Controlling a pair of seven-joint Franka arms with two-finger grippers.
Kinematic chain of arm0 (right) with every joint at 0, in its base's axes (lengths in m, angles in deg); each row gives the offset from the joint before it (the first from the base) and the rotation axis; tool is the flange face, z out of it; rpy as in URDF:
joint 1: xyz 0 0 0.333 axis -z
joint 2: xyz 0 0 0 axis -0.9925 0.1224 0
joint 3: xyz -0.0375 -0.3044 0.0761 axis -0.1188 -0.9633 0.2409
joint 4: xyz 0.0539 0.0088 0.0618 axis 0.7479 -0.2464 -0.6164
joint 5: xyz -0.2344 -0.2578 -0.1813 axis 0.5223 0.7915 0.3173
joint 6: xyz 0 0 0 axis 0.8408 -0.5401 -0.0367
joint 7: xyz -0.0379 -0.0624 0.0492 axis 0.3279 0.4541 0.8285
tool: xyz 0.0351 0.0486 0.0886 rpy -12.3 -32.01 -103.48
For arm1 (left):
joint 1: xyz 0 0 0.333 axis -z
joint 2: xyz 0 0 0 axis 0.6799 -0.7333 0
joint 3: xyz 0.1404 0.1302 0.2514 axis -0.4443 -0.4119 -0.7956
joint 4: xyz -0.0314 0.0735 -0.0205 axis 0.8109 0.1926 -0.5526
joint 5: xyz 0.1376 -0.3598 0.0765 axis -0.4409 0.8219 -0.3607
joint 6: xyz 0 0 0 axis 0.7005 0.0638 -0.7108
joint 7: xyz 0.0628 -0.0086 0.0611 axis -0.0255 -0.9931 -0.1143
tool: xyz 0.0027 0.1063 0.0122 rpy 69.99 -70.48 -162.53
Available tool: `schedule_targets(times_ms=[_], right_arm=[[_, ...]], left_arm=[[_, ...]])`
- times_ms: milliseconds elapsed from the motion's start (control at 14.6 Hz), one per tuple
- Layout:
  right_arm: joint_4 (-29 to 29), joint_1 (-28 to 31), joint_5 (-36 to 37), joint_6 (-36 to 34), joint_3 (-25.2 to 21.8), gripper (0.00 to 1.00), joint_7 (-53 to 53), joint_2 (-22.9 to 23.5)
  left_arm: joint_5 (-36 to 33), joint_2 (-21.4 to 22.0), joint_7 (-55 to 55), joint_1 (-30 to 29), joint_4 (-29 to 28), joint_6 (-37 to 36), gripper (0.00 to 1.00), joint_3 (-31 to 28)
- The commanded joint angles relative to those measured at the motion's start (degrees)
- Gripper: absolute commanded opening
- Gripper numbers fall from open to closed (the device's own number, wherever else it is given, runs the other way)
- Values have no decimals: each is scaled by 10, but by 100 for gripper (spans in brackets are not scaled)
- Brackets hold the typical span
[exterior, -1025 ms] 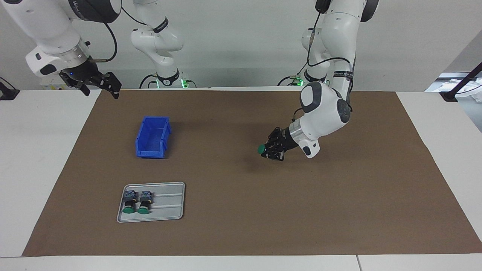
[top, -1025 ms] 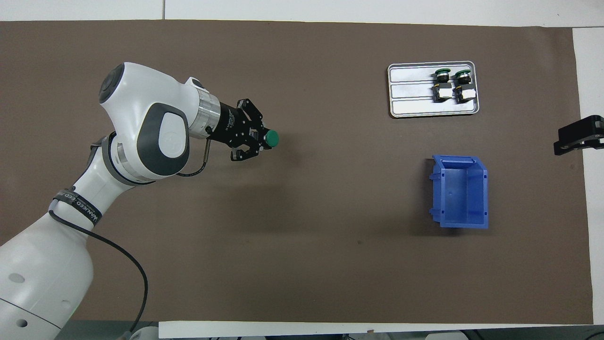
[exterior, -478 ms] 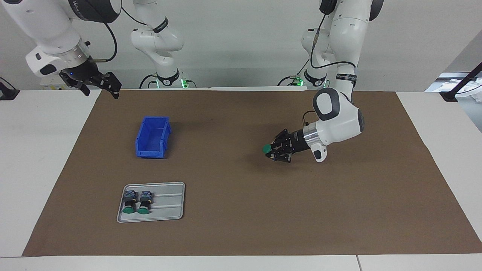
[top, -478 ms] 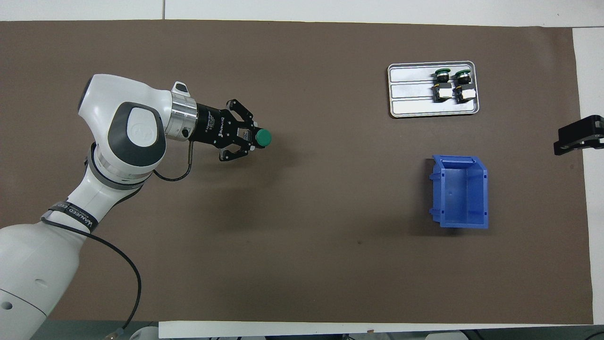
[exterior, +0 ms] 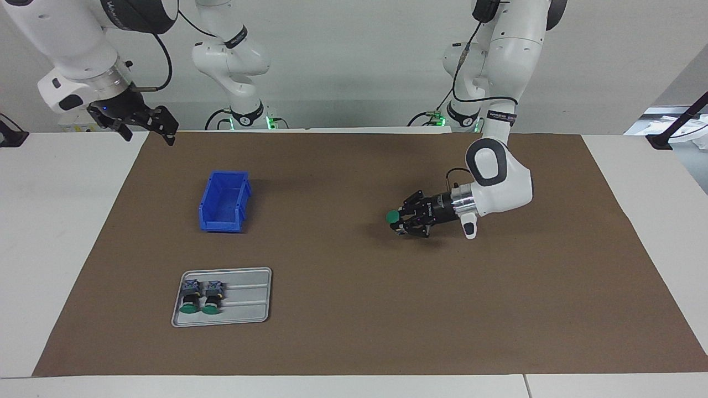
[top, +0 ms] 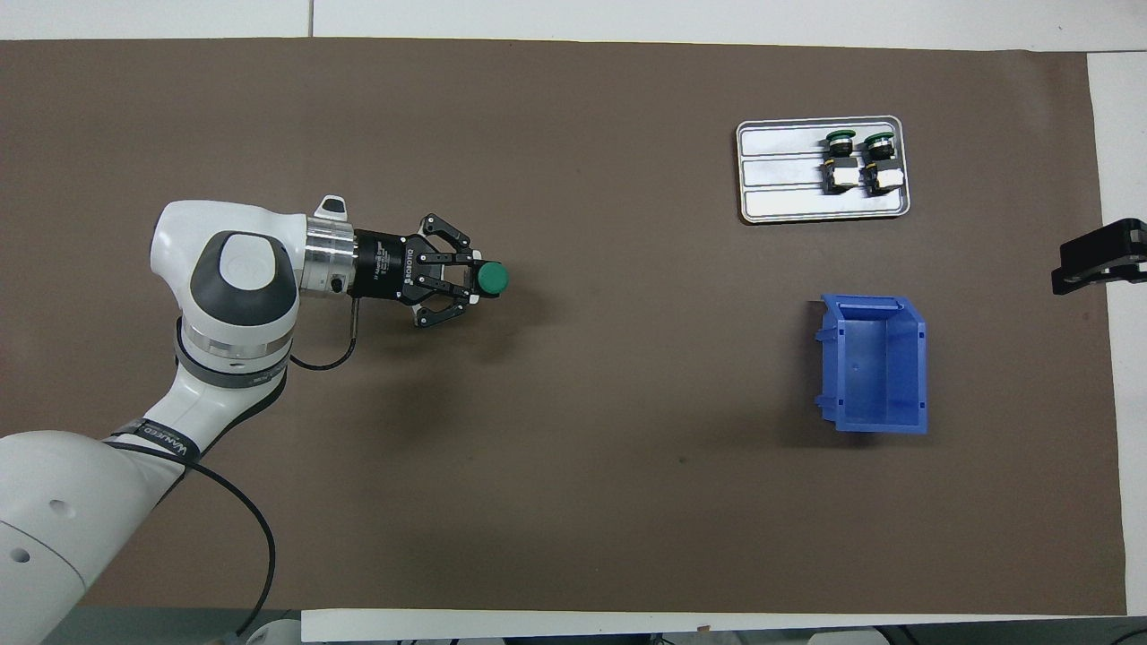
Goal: Place and press button with both arms
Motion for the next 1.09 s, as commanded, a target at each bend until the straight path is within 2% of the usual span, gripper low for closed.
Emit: schedule_targets(times_ms=[0, 478, 615, 888, 1025], right_arm=[[-10, 3, 1, 2, 2, 99, -12, -8], [-10, 3, 1, 1, 1, 99, -13, -8], [-10, 3, 1, 2, 1, 99, -13, -8], [-10, 3, 2, 1, 2, 99, -12, -8], [-10, 3, 1, 1, 1, 99, -13, -8]], left_arm=[[17, 21, -29, -34, -27, -35, 6, 2], [151, 26, -143, -53, -103, -62, 5, 3], [153, 24, -146, -63, -104, -91, 4, 2], [170, 17, -146, -42, -103, -76, 4, 3], [184, 15, -149, -12, -103, -50, 4, 2]])
